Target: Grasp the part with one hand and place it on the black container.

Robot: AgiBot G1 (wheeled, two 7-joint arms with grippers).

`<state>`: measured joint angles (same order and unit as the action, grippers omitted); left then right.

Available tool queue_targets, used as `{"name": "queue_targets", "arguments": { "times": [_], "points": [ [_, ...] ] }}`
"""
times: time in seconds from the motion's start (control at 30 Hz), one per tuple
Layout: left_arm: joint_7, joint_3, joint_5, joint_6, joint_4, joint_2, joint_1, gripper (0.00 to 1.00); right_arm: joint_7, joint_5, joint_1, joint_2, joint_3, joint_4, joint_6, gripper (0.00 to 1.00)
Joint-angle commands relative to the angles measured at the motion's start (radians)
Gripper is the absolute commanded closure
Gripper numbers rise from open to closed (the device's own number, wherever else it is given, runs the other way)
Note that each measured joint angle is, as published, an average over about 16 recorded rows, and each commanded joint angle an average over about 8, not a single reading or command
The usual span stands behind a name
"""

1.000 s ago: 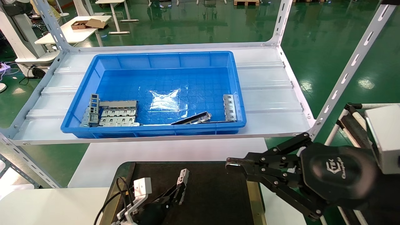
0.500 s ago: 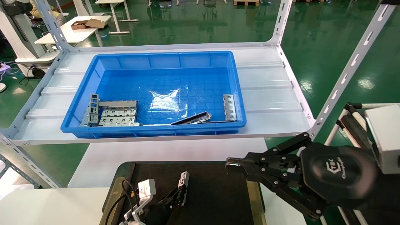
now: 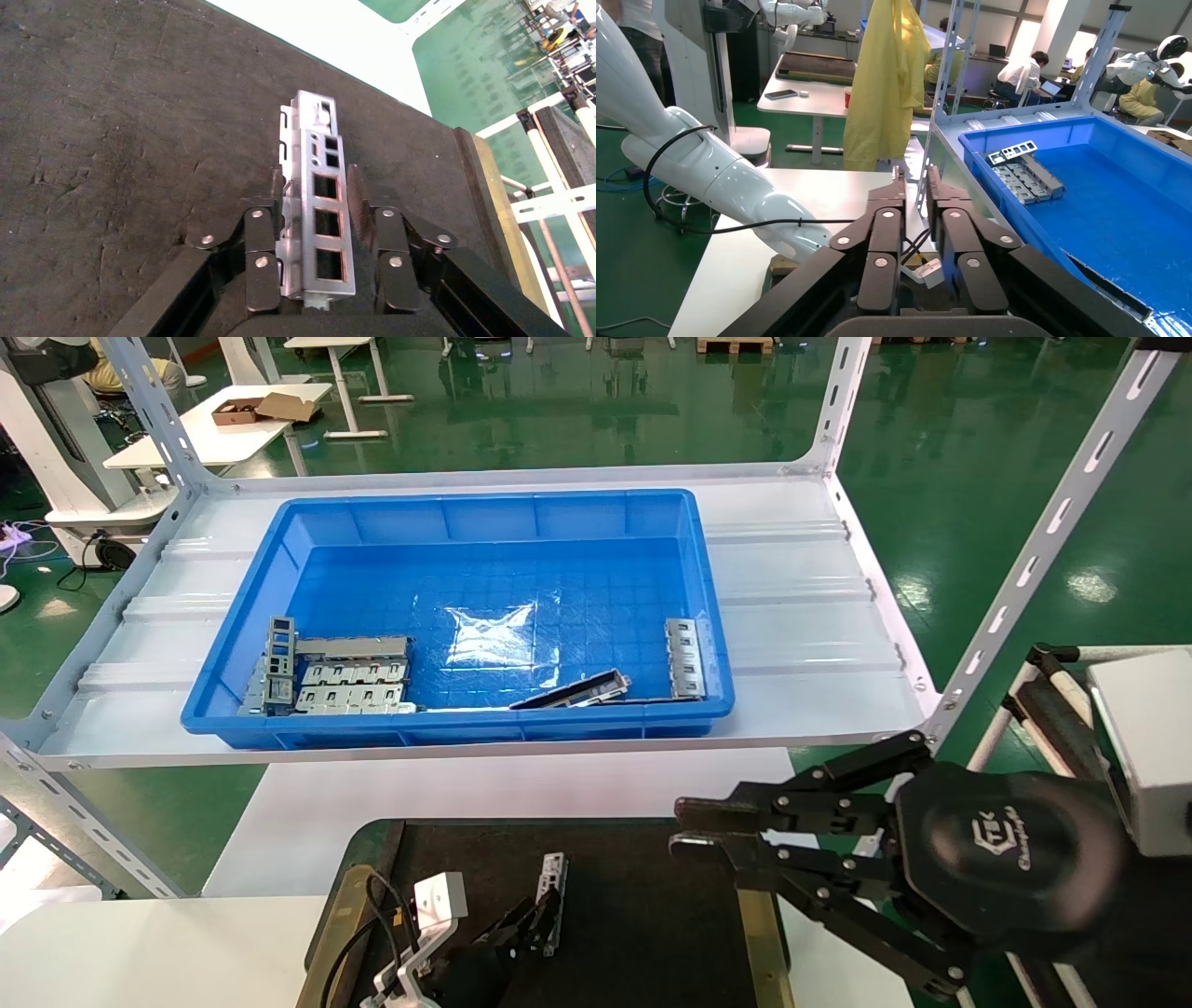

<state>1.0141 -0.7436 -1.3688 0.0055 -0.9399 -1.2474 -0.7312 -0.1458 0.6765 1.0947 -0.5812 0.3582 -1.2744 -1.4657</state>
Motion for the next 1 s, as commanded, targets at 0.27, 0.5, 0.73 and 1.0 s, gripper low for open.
{"name": "queue_targets", "arguments": {
  "times": [0.27,0.5,0.73,1.0],
  "points": [
    [-0.005,-0.037,-0.008,0.011,-0.067,0.054,-0.013,0.00,0.000,0.000,0.000,0.000,0.000,0.000,0.000,0.00],
    [0.011,-0.083,-0.022,0.102,-0.195,0.167,-0.033,0.00,0.000,0.000,0.000,0.000,0.000,0.000,0.000,0.00],
    [0.035,-0.126,-0.049,0.196,-0.342,0.277,-0.053,0.00,0.000,0.000,0.000,0.000,0.000,0.000,0.000,0.00],
    [-0.054,-0.117,-0.034,0.296,-0.414,0.328,-0.075,0.00,0.000,0.000,0.000,0.000,0.000,0.000,0.000,0.00]
  ]
}}
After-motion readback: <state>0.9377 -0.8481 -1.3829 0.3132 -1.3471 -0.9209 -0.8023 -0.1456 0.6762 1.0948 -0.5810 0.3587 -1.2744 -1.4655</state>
